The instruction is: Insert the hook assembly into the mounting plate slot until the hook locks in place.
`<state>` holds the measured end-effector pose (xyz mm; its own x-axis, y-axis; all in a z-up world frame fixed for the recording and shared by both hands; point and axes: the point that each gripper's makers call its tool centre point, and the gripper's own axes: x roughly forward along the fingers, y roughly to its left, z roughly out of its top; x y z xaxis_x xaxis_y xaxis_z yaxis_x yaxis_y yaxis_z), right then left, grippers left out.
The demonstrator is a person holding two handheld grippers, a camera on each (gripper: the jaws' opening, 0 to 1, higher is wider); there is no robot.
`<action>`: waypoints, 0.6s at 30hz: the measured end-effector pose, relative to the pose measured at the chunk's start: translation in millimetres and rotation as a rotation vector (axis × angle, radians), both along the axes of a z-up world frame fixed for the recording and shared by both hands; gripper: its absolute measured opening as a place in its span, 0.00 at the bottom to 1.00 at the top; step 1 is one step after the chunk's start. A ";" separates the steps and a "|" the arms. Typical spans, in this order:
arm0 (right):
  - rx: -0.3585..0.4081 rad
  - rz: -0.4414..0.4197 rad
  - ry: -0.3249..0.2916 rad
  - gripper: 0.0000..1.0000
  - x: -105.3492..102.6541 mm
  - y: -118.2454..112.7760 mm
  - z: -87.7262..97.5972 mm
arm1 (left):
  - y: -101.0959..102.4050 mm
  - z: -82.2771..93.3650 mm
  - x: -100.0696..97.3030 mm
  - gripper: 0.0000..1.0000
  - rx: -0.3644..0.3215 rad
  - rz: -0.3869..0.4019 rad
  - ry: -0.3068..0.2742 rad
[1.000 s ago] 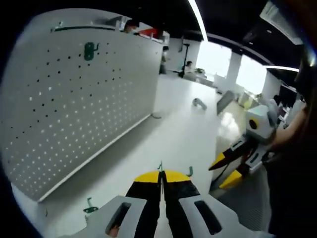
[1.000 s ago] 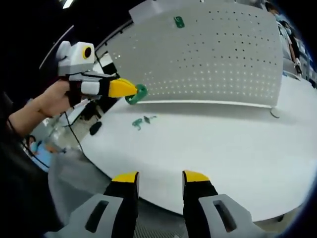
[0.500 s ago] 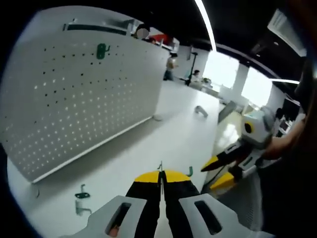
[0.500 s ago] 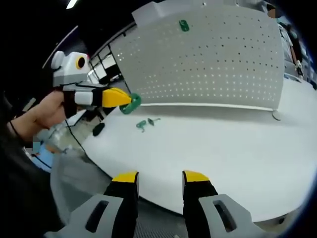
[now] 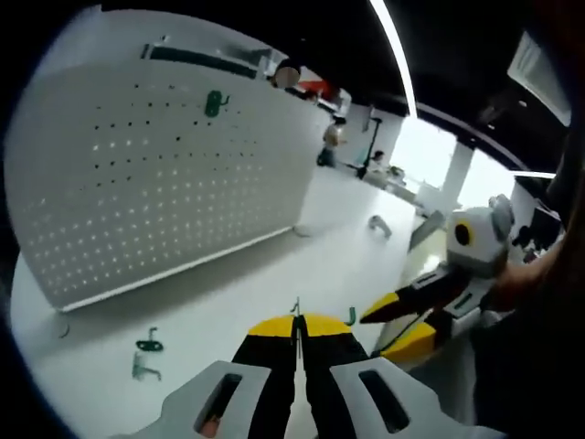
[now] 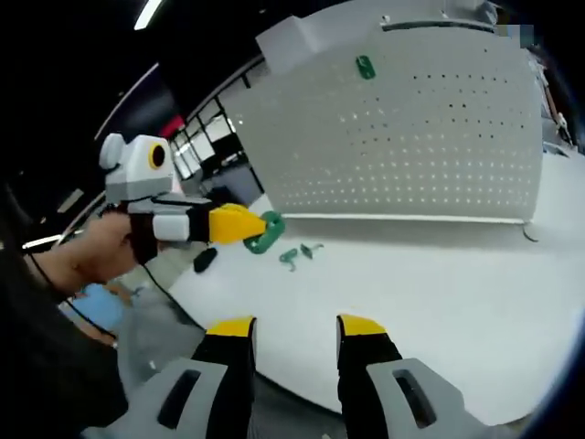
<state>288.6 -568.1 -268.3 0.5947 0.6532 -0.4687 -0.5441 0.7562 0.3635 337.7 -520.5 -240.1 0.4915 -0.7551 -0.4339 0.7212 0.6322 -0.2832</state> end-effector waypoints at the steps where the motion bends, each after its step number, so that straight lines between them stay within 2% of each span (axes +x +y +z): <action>1: 0.009 0.004 -0.010 0.34 3.9 4.2 4.3 | 0.2 1.0 0.4 0.01 -0.010 0.010 0.001; 7: 0.098 -0.010 -0.026 0.32 19.1 19.5 25.1 | 0.6 5.2 0.0 0.01 -0.031 0.038 -0.003; 12: 0.181 -0.071 -0.036 0.30 36.6 24.1 43.1 | 0.6 11.0 2.5 0.01 -0.061 0.067 -0.009; 16: 0.205 -0.069 -0.038 0.28 43.0 29.5 49.6 | 0.3 14.6 3.9 0.01 -0.081 0.081 -0.011; 18: 0.203 -0.067 -0.041 0.27 43.5 30.8 49.5 | -0.8 19.4 4.1 0.01 -0.115 0.093 0.003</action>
